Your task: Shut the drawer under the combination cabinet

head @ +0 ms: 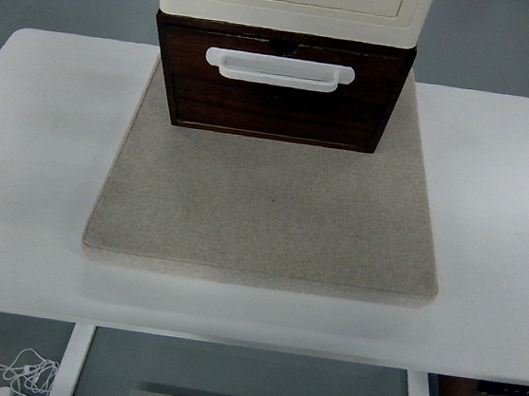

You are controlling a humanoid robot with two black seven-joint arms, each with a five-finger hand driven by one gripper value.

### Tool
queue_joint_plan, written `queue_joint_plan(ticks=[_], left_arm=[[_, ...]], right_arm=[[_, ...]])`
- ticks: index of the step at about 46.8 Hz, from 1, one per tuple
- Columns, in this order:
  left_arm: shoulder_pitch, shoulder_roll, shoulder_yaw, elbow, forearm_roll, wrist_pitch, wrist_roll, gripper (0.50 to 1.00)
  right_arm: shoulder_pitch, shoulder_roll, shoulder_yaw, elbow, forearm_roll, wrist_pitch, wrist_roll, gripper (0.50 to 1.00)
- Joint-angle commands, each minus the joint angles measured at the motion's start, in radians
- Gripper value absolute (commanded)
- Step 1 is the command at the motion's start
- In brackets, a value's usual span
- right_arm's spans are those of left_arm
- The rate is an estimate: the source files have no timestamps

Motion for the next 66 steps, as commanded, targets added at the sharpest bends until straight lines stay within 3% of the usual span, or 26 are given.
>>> queue_joint_plan(ticks=[1, 21, 37, 66], left_arm=[[0.026, -0.024, 0.001, 0.020, -0.049, 0.000, -0.006, 1.000], [0.116, -0.099, 0.000, 0.026, -0.155, -0.002, -0.028, 1.000], [0.132, -0.136, 0.001, 0.025, -0.196, -0.019, -0.031, 1.000], [0.135, -0.213, 0.032, 0.025, -0.196, -0.036, -0.090, 1.000]], right_arm=[[0.000, 0.000, 0.000, 0.000, 0.000, 0.000, 0.000, 0.952], [0.000, 0.000, 0.000, 0.000, 0.002, 0.000, 0.000, 0.952], [0.000, 0.000, -0.003, 0.000, 0.000, 0.000, 0.000, 0.952], [0.000, 0.000, 0.004, 0.000, 0.003, 0.000, 0.000, 0.952]])
